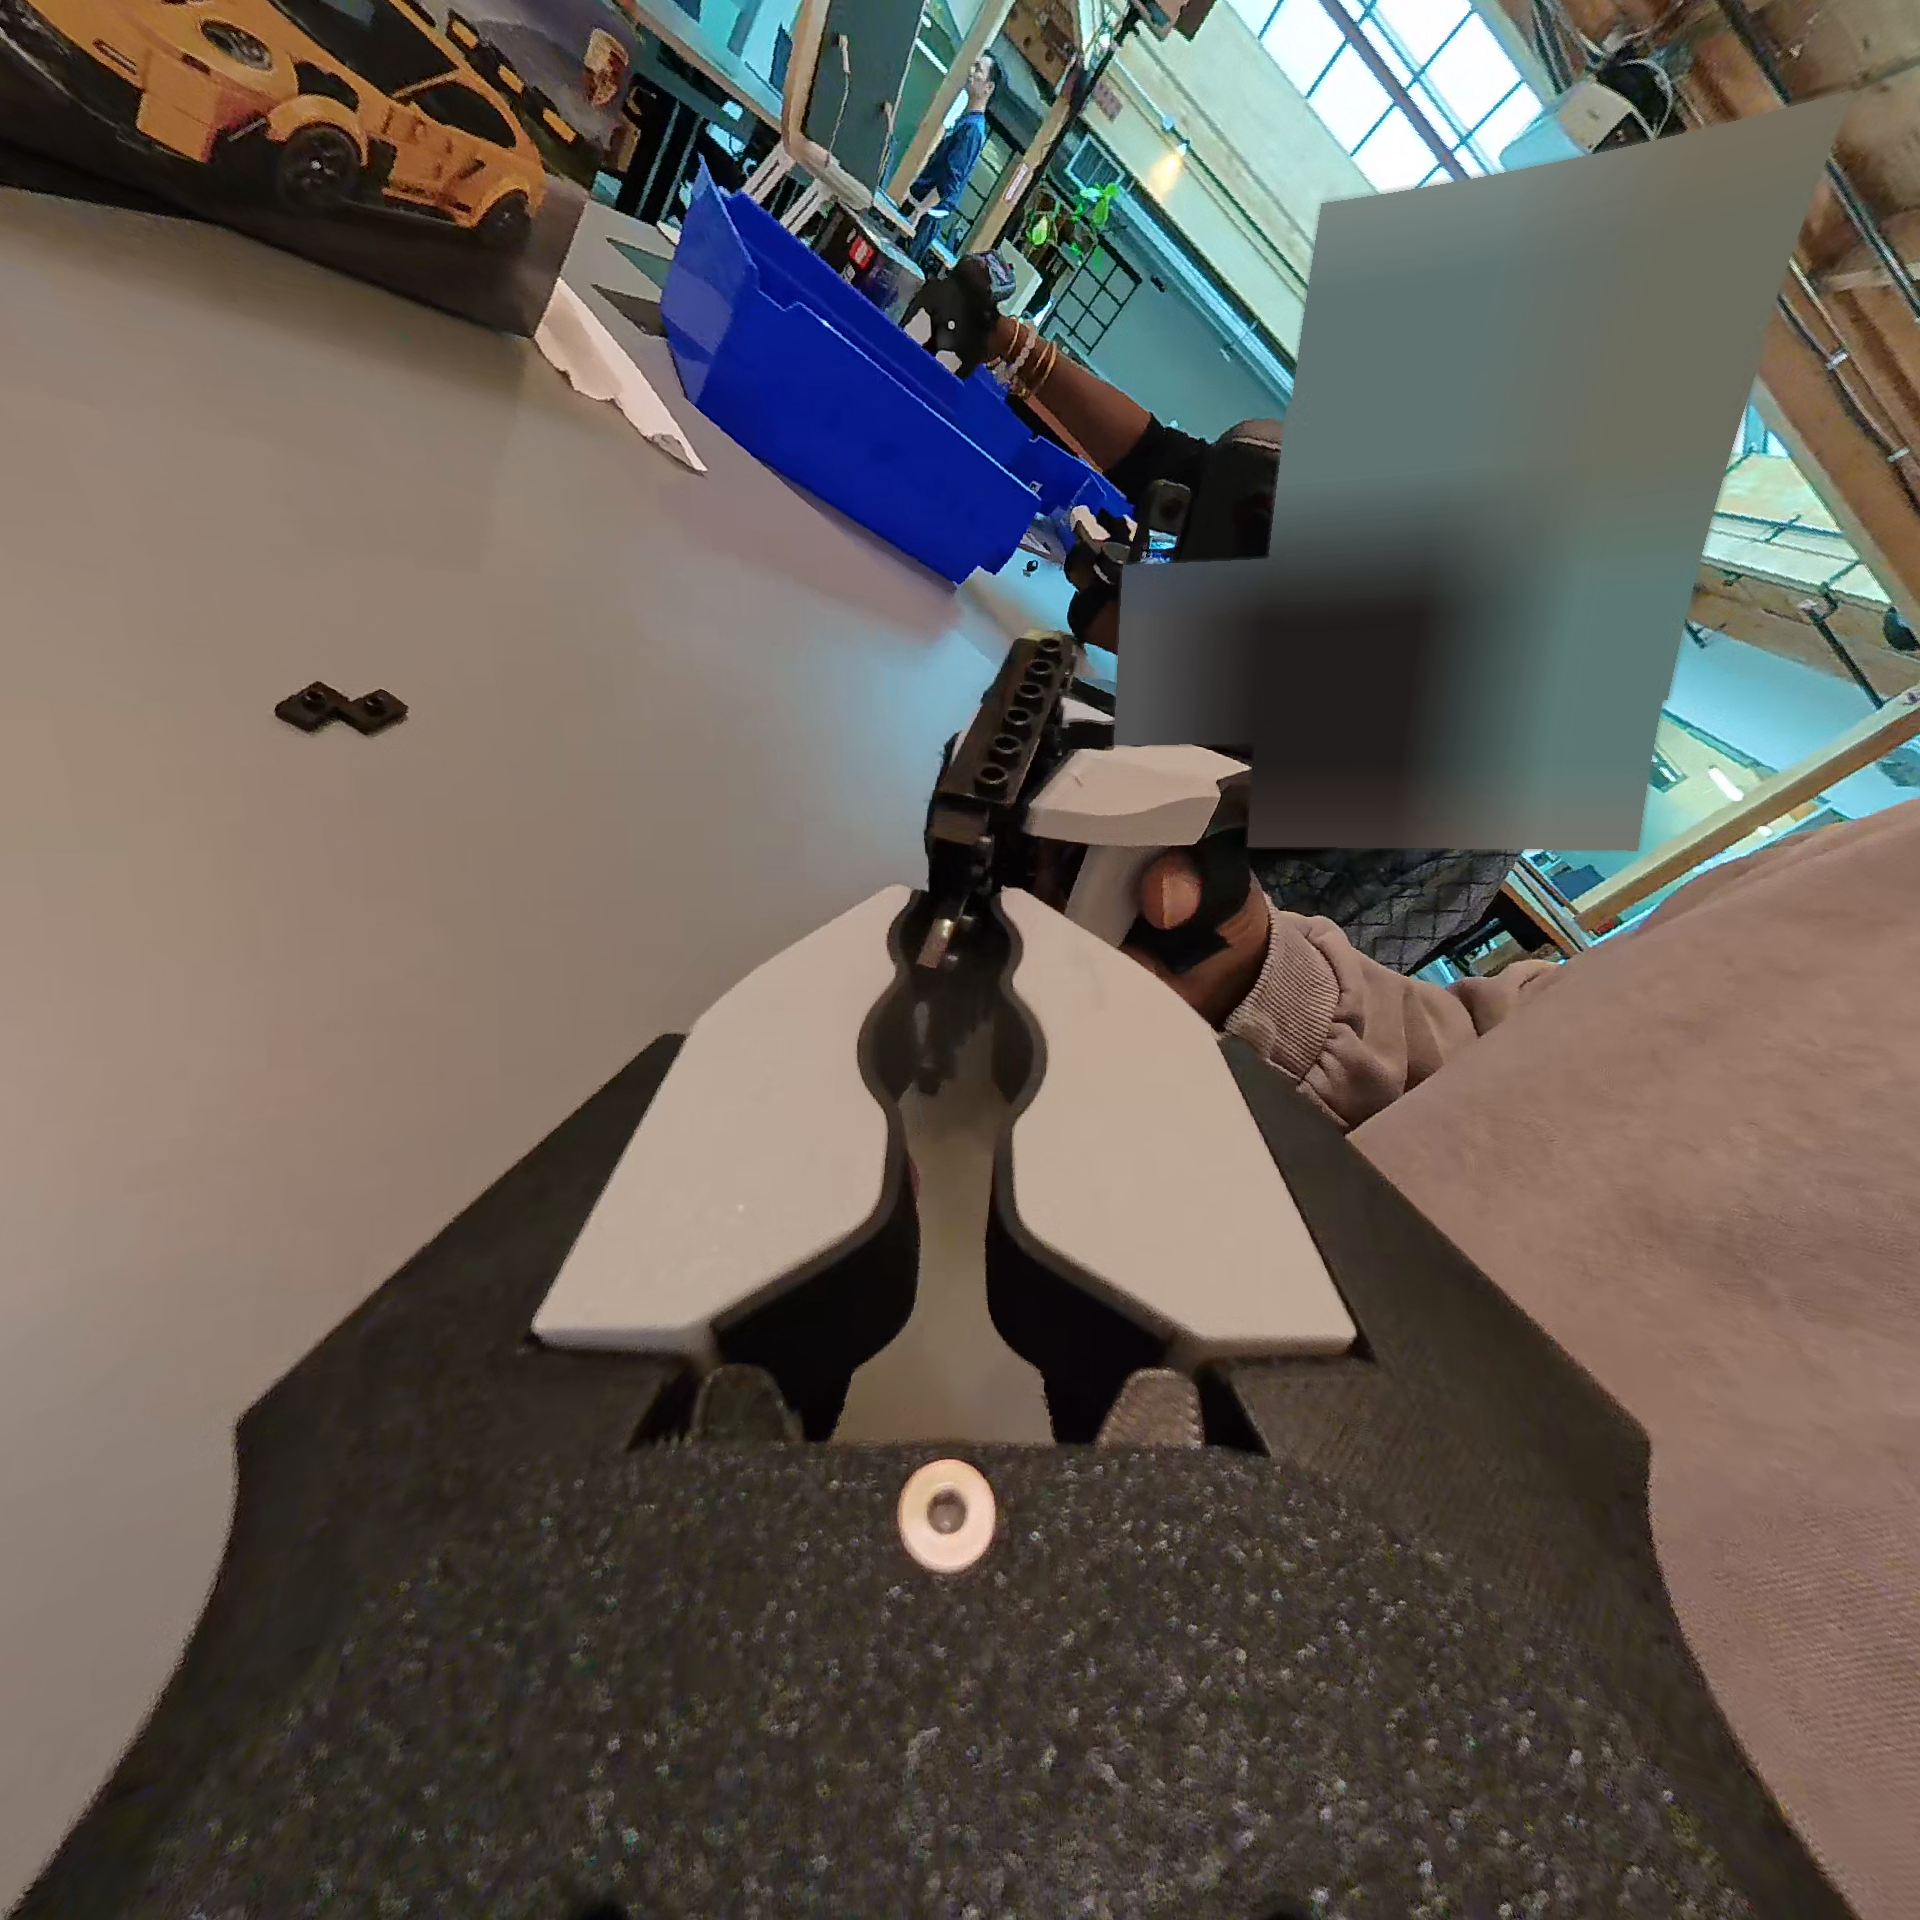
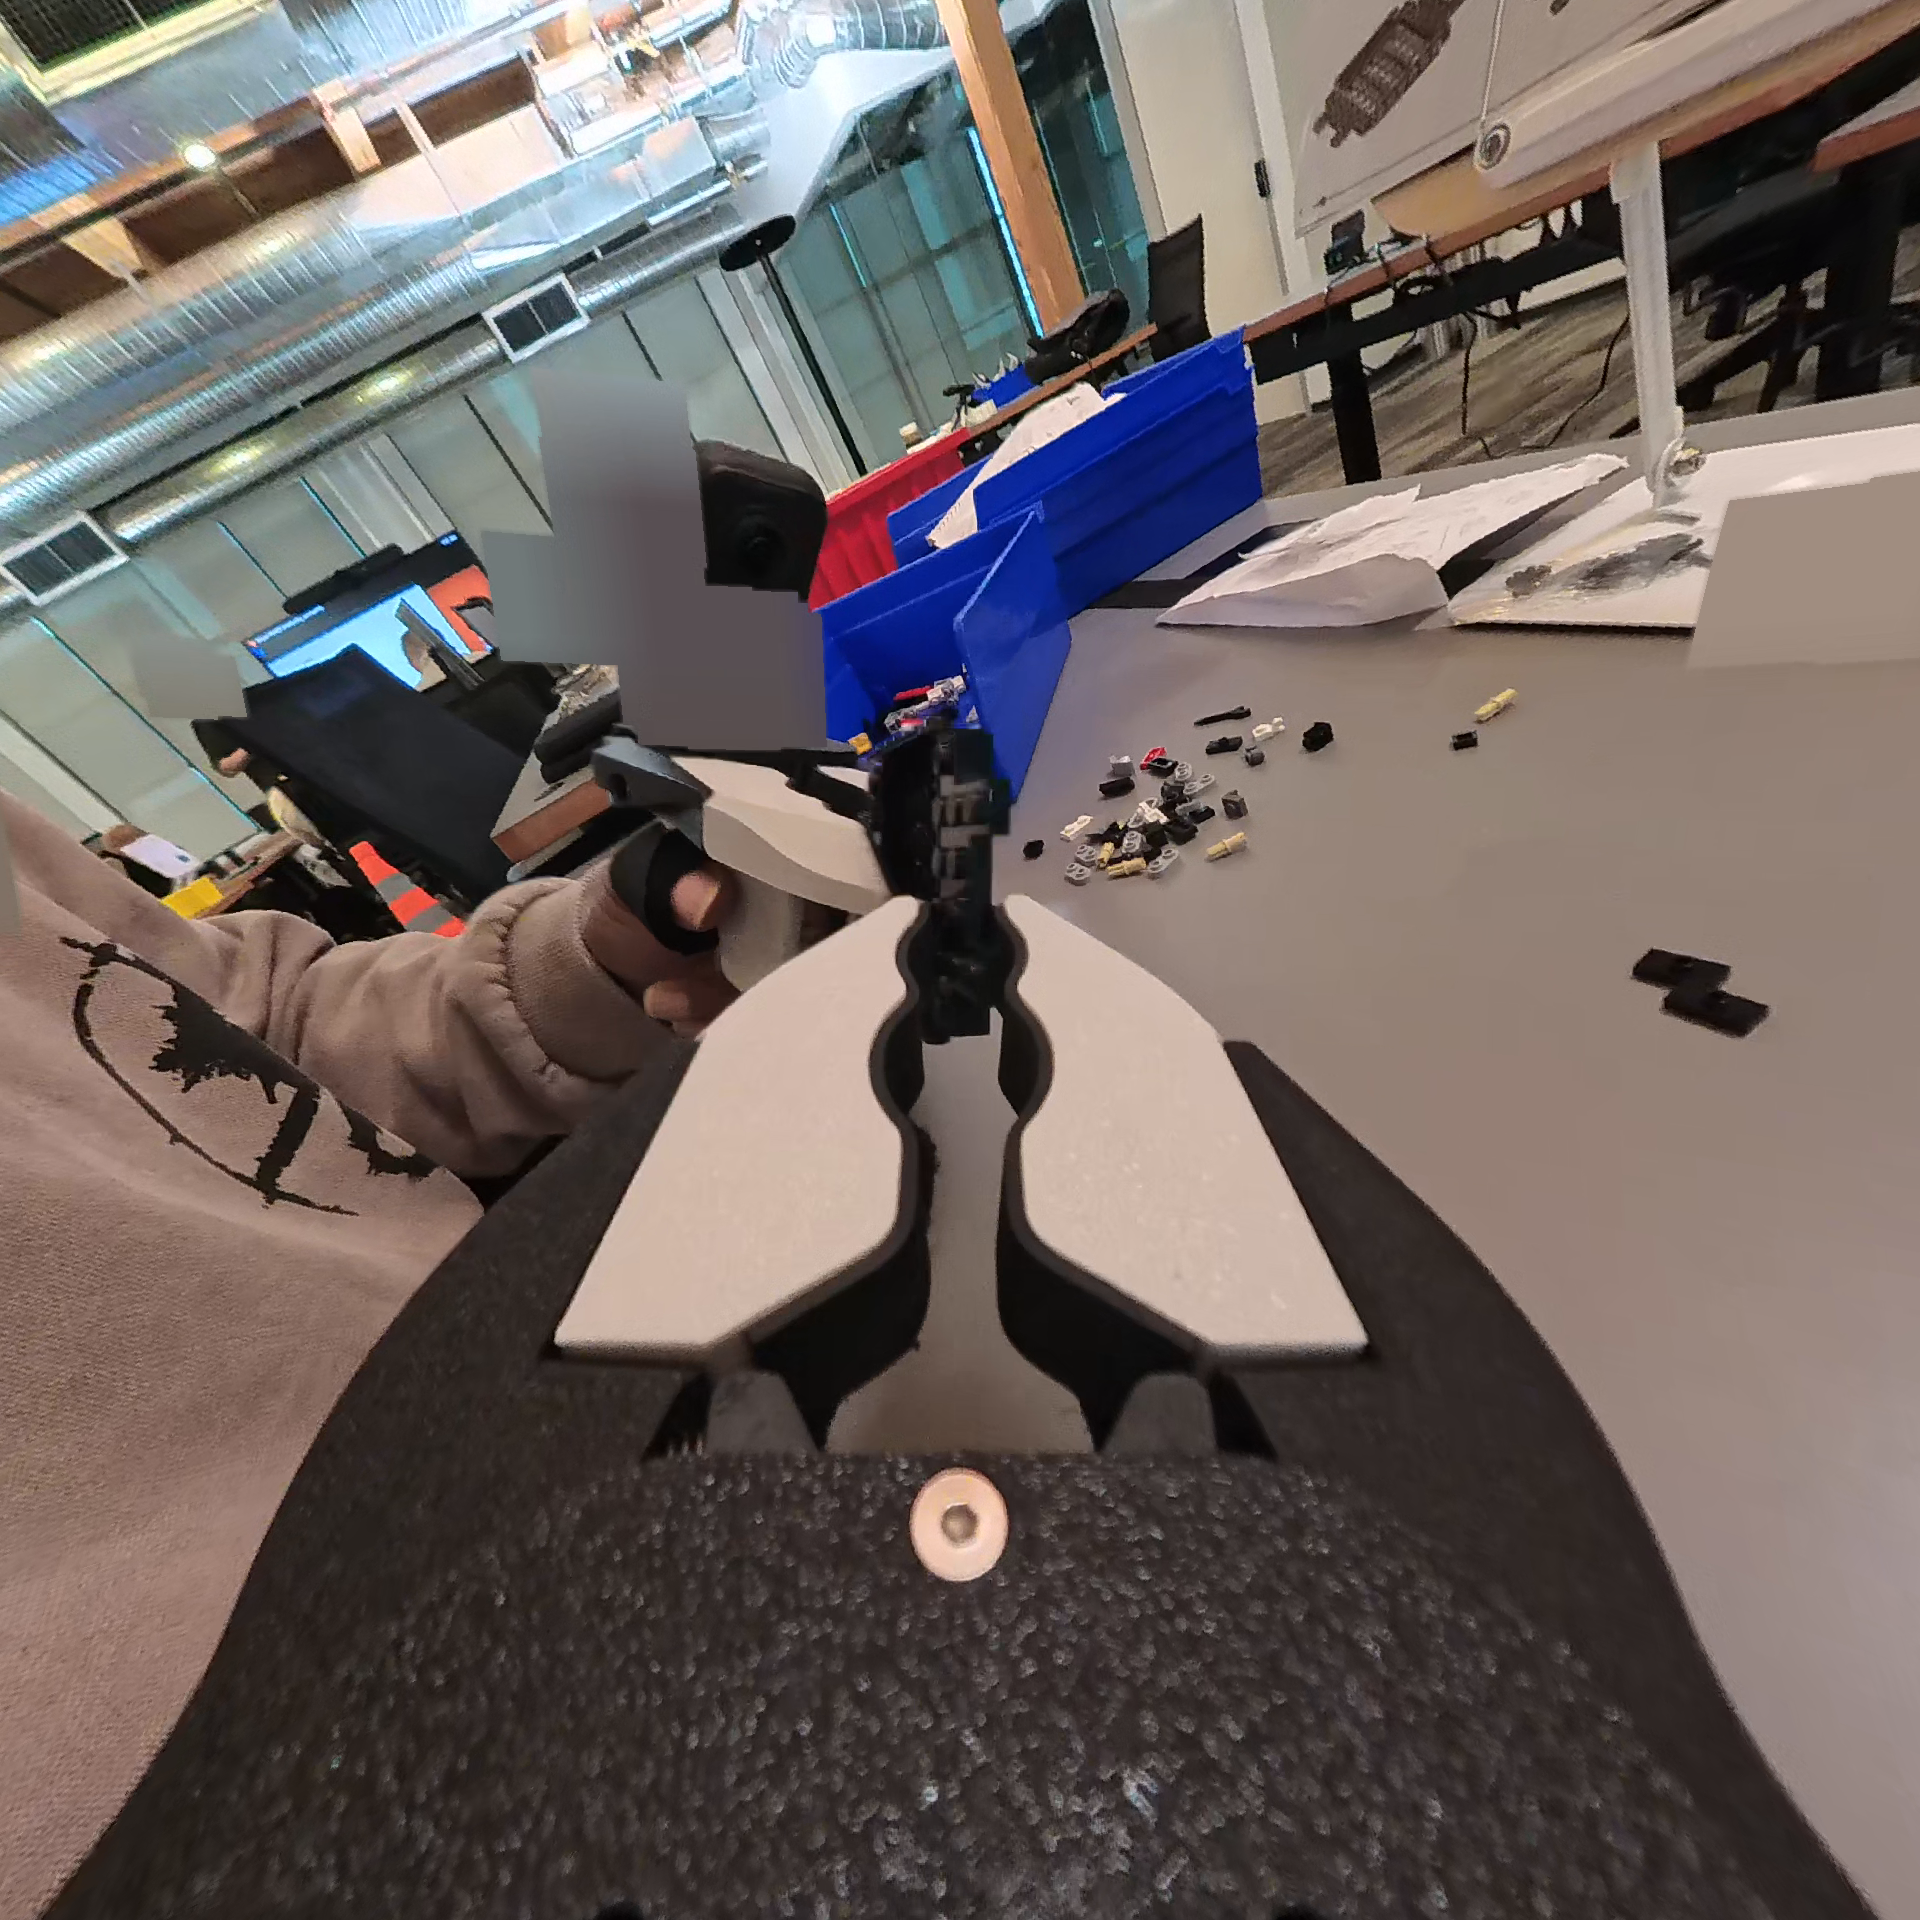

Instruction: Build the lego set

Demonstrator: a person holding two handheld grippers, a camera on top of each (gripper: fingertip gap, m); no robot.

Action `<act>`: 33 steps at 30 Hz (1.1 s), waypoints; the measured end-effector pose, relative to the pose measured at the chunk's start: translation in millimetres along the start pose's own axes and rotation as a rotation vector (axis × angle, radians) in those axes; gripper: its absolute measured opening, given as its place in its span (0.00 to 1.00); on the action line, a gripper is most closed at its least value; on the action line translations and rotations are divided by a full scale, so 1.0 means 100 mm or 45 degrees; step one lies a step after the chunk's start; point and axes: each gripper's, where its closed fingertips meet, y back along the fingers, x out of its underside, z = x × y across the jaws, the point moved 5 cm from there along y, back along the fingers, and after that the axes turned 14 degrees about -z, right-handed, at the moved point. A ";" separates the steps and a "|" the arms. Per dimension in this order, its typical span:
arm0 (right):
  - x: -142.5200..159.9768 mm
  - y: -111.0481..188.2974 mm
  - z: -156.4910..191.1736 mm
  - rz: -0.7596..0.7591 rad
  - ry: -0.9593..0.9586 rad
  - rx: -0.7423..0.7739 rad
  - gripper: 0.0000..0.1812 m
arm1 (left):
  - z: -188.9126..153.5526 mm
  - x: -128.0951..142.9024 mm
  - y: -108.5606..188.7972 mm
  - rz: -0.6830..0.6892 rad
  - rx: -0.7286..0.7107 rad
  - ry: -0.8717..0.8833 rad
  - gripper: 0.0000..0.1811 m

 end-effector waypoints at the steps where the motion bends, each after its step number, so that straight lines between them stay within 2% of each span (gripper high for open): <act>1: 0.02 0.00 -0.03 0.016 0.002 0.018 0.05 | 0.00 0.00 0.00 0.008 -0.009 -0.001 0.05; 4: 0.05 -0.01 -0.07 0.040 -0.007 0.057 0.06 | 0.03 0.01 0.00 0.031 -0.067 -0.031 0.05; 8: 0.06 -0.05 -0.11 0.050 -0.006 0.100 0.06 | 0.10 0.01 0.01 0.005 -0.093 0.107 0.05; 14: -0.05 0.08 -0.15 0.040 0.113 0.220 0.17 | 0.19 0.03 0.04 -0.055 -0.137 0.274 0.05; 19: 0.06 0.04 -0.13 0.132 0.191 0.318 0.20 | 0.22 0.04 0.04 -0.062 -0.152 0.331 0.05; 27: 0.06 -0.13 -0.16 0.115 0.221 0.344 0.16 | 0.16 0.01 0.04 -0.082 -0.179 0.239 0.05; 33: 0.01 -0.13 -0.13 0.083 0.262 0.336 0.16 | 0.06 0.00 0.03 -0.049 -0.178 0.049 0.06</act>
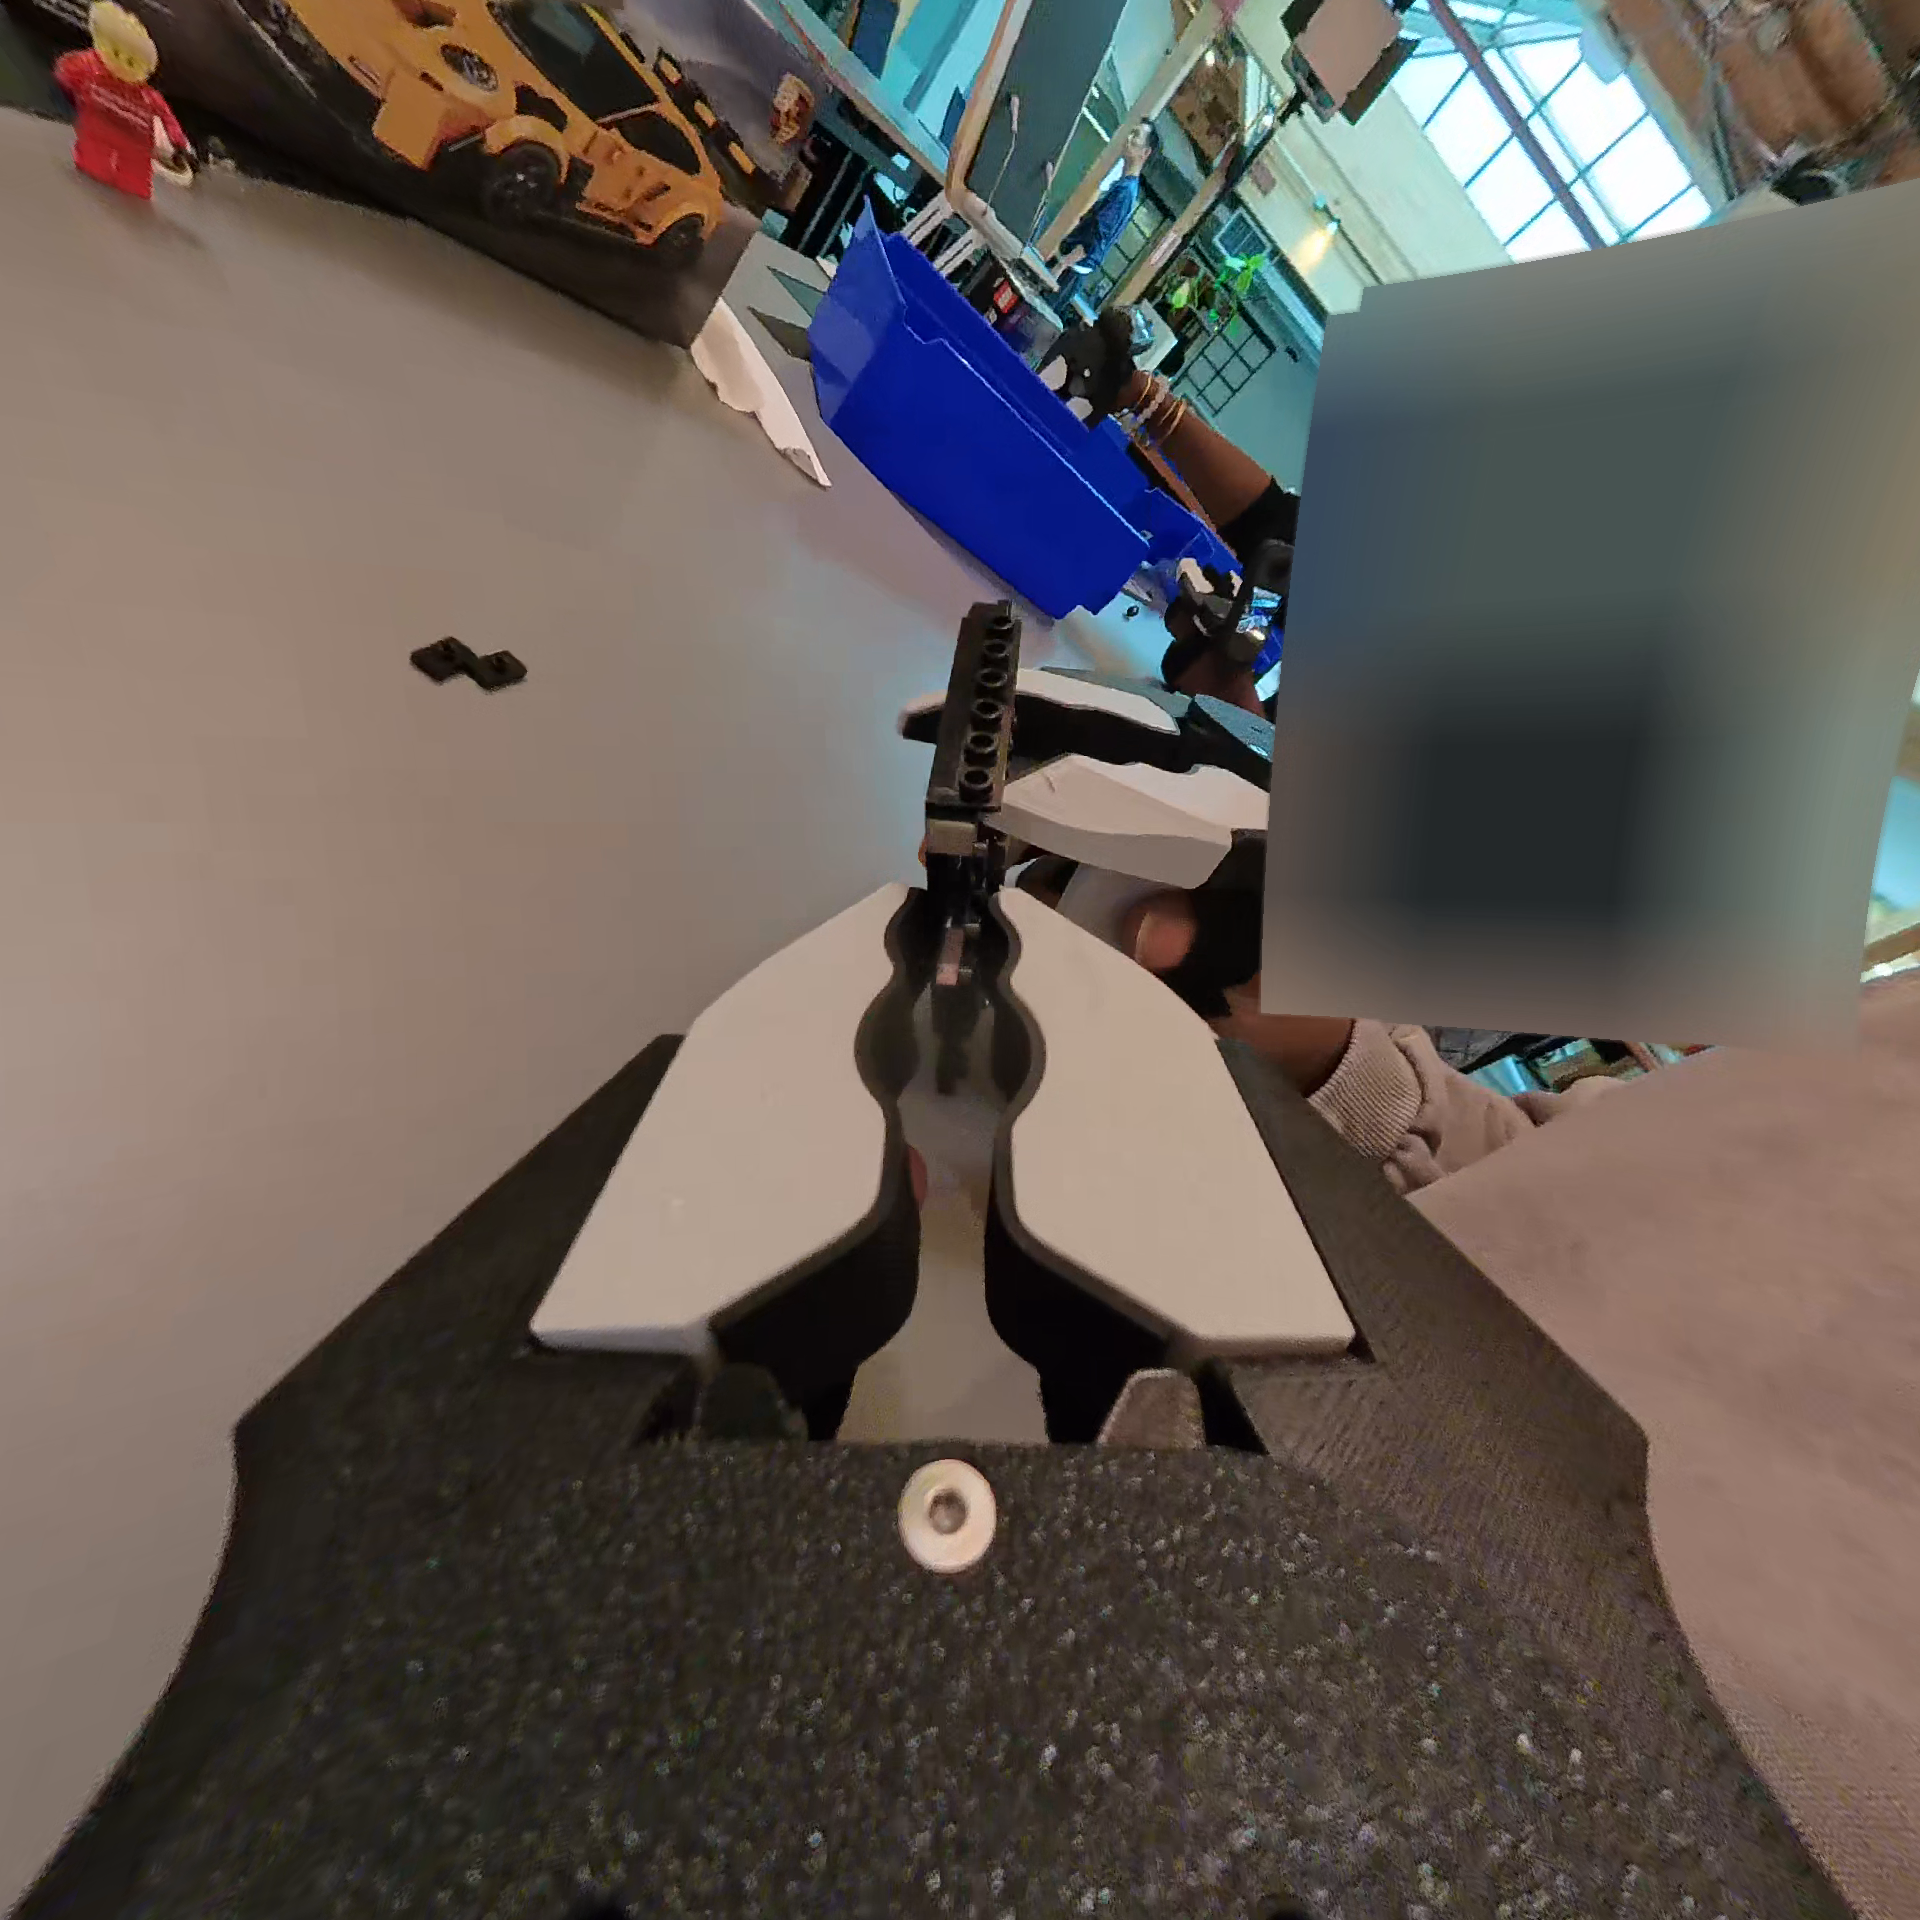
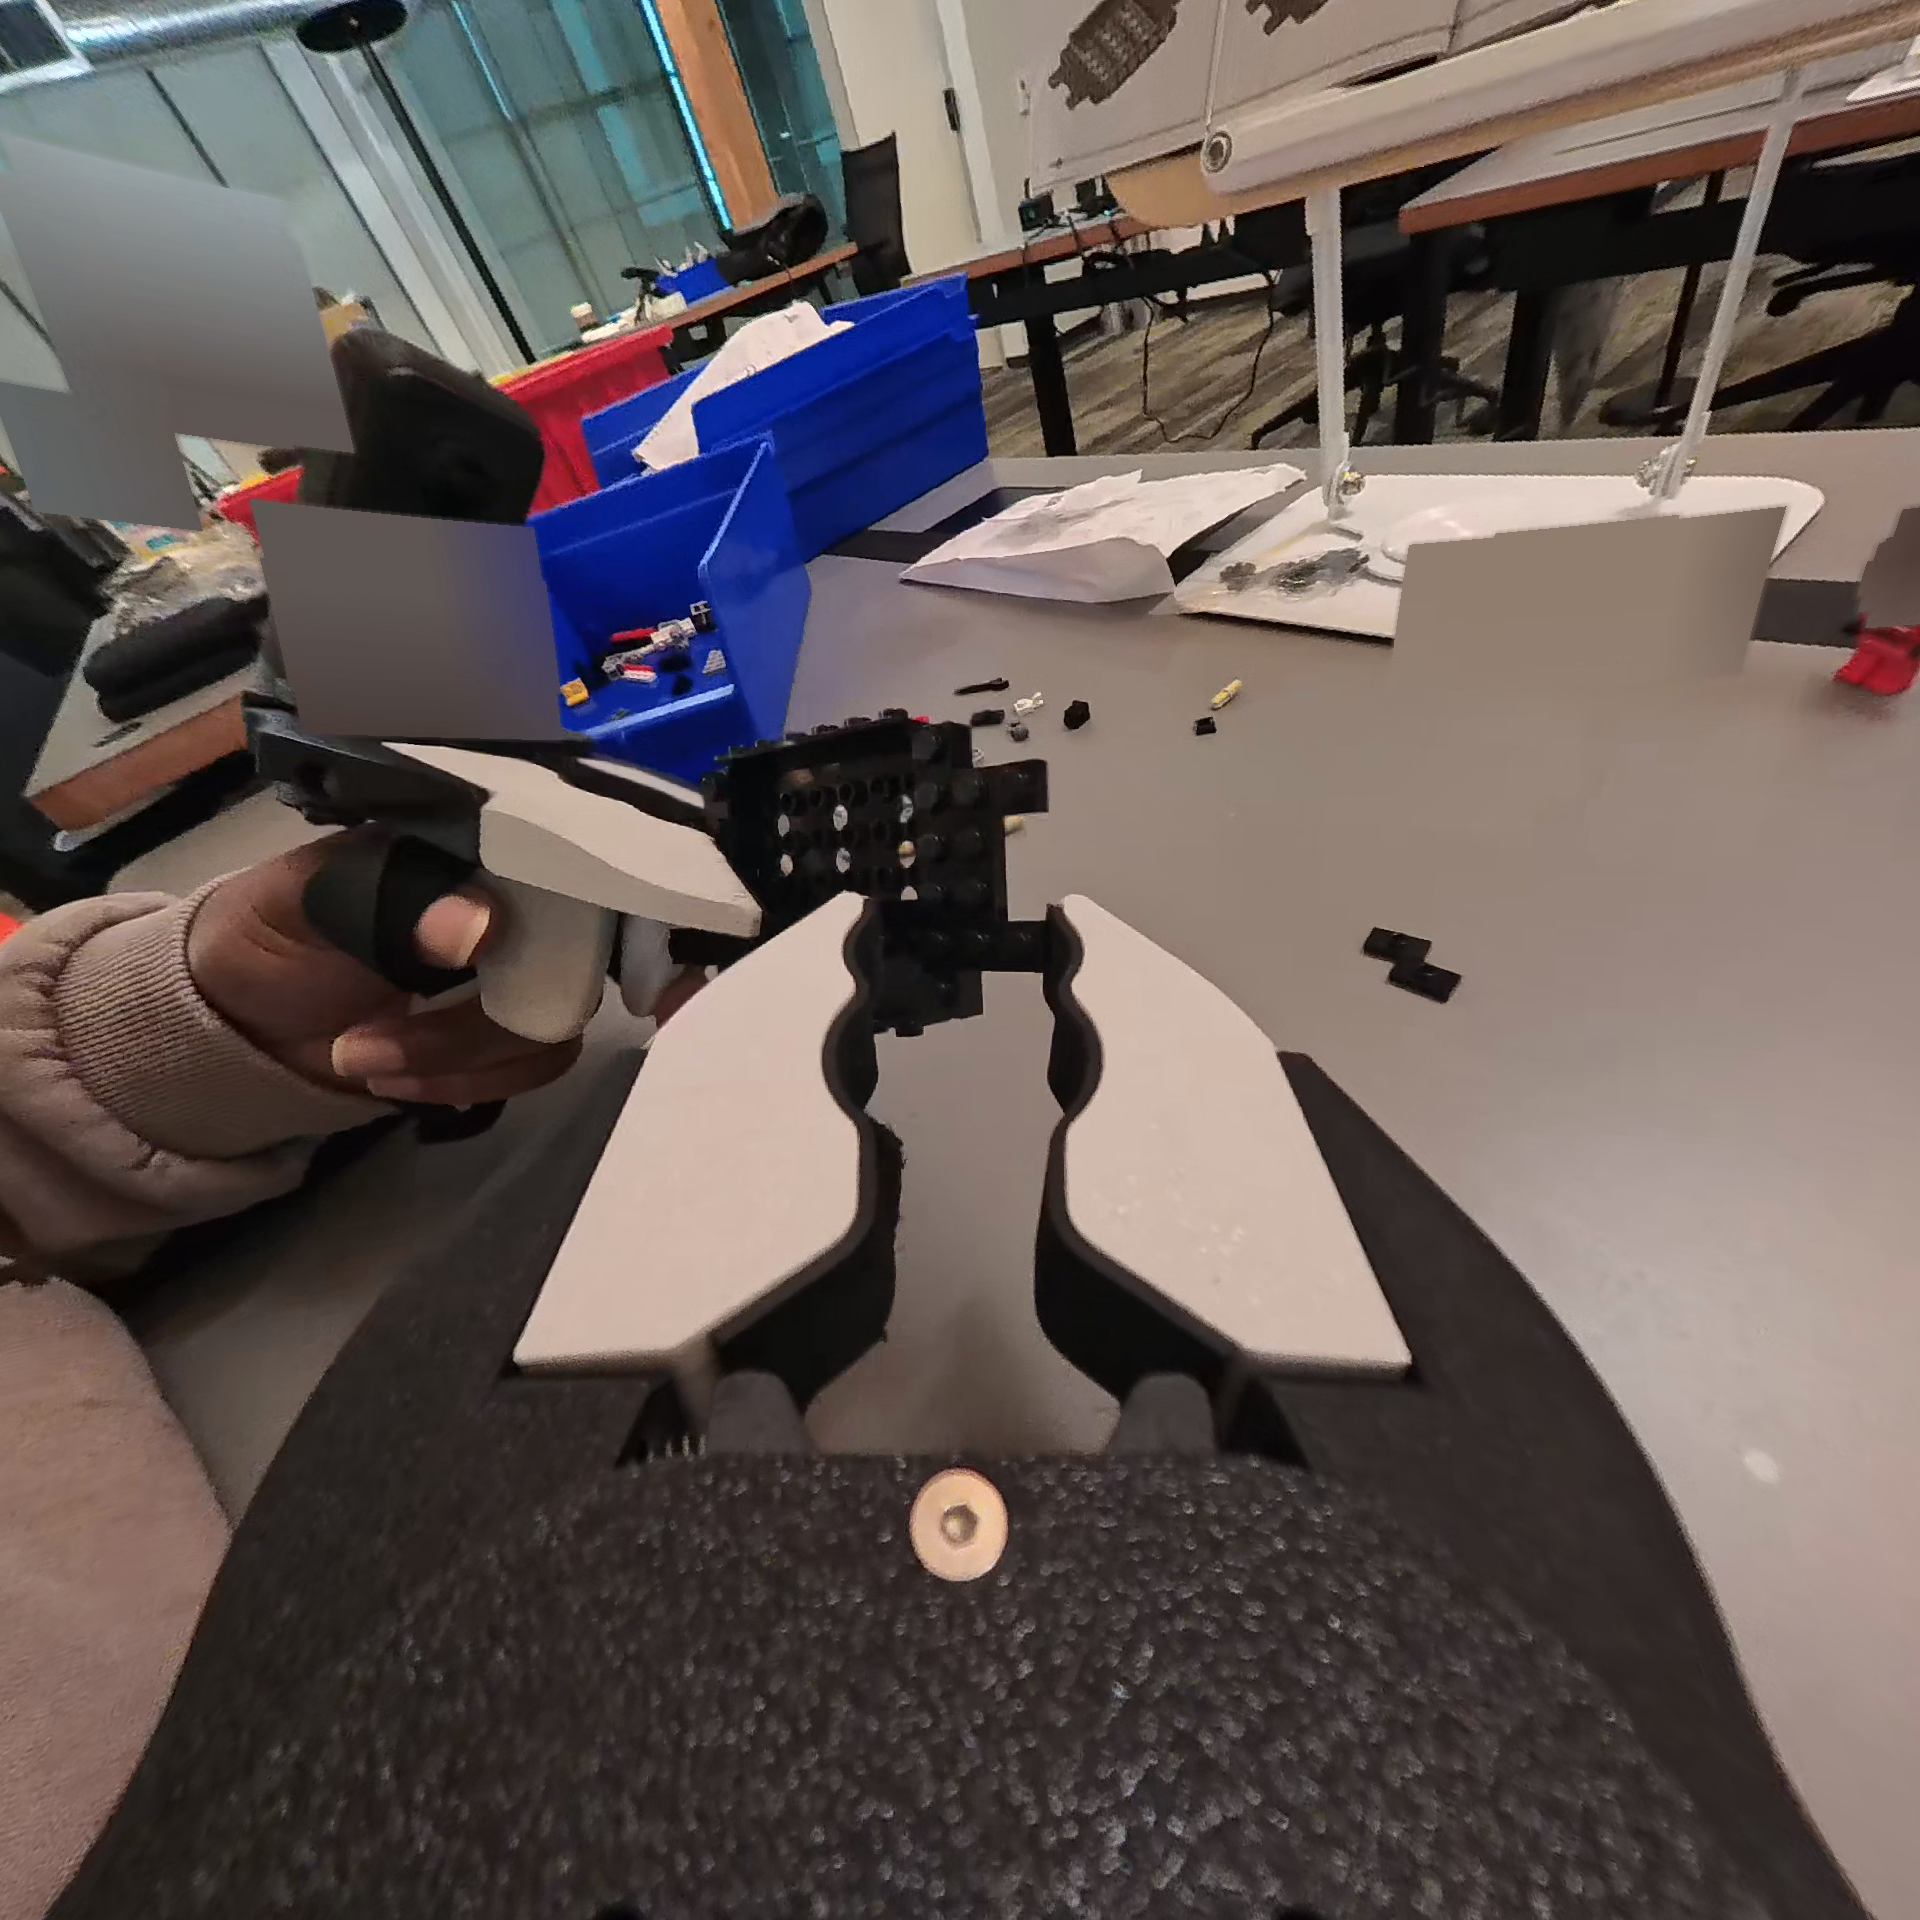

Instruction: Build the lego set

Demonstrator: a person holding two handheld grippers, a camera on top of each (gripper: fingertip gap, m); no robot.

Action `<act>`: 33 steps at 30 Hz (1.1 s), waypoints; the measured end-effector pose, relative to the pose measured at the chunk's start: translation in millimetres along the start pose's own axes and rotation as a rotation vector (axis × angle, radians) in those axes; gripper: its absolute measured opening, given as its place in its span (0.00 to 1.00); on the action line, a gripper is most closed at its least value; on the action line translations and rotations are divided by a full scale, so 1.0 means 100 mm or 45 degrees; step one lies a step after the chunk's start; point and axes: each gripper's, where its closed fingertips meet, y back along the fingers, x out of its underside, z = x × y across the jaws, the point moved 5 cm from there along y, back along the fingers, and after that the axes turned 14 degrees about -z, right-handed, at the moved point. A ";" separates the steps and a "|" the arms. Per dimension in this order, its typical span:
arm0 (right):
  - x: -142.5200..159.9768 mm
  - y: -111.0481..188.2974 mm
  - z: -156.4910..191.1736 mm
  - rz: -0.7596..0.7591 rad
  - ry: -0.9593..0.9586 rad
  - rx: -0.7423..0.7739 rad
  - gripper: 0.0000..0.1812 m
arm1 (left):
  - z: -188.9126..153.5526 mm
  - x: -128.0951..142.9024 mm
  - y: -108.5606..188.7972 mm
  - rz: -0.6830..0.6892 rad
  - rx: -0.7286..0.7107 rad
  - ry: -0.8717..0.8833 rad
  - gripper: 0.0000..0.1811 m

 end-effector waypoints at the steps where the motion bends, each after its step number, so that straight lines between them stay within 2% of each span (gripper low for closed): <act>1: 0.00 0.00 0.00 -0.001 0.014 0.000 0.16 | 0.00 0.00 0.00 0.002 -0.003 -0.016 0.05; 8: 0.06 0.00 0.00 -0.001 0.058 0.004 0.16 | 0.03 0.03 0.00 0.028 -0.019 -0.049 0.05; 11: 0.01 0.02 -0.01 -0.016 0.037 -0.006 0.14 | 0.07 0.04 -0.02 0.017 0.014 0.086 0.05; 14: -0.18 0.10 -0.07 0.017 0.109 -0.033 0.11 | 0.14 0.04 -0.04 -0.016 0.011 0.250 0.05; 17: -0.37 0.16 -0.27 0.188 0.262 -0.096 0.11 | 0.27 0.09 -0.01 -0.018 -0.046 0.350 0.05; 19: -0.39 0.11 -0.50 0.332 0.367 -0.144 0.09 | 0.33 0.09 0.01 -0.050 -0.050 0.470 0.05; 22: -0.26 -0.08 -0.79 0.549 0.439 -0.249 0.10 | 0.41 0.09 0.03 -0.079 -0.074 0.578 0.05; 28: 0.12 -0.46 -1.15 0.922 0.557 -0.425 0.11 | 0.51 0.14 0.04 -0.042 -0.148 0.625 0.05; 33: 0.20 -0.65 -1.28 1.024 0.537 -0.543 0.11 | 0.54 0.19 0.03 -0.005 -0.161 0.651 0.05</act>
